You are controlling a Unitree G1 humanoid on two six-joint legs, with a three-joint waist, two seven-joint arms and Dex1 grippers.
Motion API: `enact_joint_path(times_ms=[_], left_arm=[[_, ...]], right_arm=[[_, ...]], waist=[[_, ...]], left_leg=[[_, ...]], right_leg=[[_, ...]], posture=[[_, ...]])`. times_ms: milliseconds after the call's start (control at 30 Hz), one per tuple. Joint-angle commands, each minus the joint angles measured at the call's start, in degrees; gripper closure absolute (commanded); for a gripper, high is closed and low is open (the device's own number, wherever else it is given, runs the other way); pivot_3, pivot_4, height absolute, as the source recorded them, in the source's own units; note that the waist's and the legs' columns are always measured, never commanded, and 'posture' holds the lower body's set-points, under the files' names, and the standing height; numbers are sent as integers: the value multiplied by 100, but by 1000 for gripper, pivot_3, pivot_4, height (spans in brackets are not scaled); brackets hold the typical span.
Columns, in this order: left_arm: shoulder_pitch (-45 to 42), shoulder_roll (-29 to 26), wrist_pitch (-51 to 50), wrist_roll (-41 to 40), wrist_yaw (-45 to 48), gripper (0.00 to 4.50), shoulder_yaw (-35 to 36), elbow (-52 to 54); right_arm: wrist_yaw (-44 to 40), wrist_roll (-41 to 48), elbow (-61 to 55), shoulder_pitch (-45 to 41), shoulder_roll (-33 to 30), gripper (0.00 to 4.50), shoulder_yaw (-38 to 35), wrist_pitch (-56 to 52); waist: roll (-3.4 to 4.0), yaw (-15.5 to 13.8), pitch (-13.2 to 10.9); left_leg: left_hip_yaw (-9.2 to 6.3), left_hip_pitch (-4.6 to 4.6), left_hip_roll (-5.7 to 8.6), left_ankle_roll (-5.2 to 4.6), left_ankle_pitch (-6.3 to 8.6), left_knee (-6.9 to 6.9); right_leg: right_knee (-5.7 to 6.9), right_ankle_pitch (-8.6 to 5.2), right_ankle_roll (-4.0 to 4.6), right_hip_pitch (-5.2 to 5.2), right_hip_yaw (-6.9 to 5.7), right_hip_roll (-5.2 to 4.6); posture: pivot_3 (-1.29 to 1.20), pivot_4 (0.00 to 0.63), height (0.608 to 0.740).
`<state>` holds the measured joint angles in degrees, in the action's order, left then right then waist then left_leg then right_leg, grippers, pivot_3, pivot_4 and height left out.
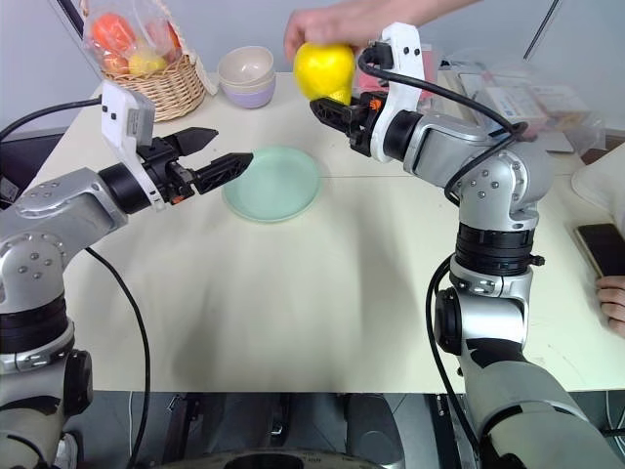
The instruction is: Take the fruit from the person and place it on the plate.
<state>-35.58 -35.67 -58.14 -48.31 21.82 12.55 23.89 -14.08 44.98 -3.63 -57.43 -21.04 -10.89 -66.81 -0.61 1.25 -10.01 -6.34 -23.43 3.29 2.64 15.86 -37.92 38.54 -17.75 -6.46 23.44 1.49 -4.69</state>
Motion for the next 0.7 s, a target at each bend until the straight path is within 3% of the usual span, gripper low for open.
enact_joint_path(times_ms=[33, 300, 433, 700], left_arm=[[78, -62, -42, -139, -97, 0, 236, 269], [360, -319, -478, -188, -641, 0, 646, 444], [622, -458, -750, -312, -846, 0, 918, 725], [976, -580, -1067, -353, -1212, 0, 1214, 991]], right_arm=[[-67, -136, -174, -33, 98, 3154, 108, 275], [-113, -959, 570, 445, 1076, 3154, 857, 1337], [-475, -1674, 1734, 392, 1445, 3154, 1351, 2399], [-1039, -2743, 4285, -5, 1902, 3154, 1602, 4372]], waist=[[0, 6, 0], [1, 135, 0], [1, 152, 0], [1, 143, 0]], left_leg=[[0, 0, 0, 0, 0, 0], [-1, 0, -1, 2, -1, 3], [-1, 1, -1, 4, -2, 6], [-3, 1, 0, 9, -5, 6]], right_leg=[[0, 0, 0, 0, 0, 0], [3, 0, 0, 3, 1, 1], [4, 0, 0, 6, 1, 2], [3, 0, 0, 5, 1, 2]], posture=[[0, 150, 740], [0, 150, 740], [0, 150, 740], [0, 150, 740]])
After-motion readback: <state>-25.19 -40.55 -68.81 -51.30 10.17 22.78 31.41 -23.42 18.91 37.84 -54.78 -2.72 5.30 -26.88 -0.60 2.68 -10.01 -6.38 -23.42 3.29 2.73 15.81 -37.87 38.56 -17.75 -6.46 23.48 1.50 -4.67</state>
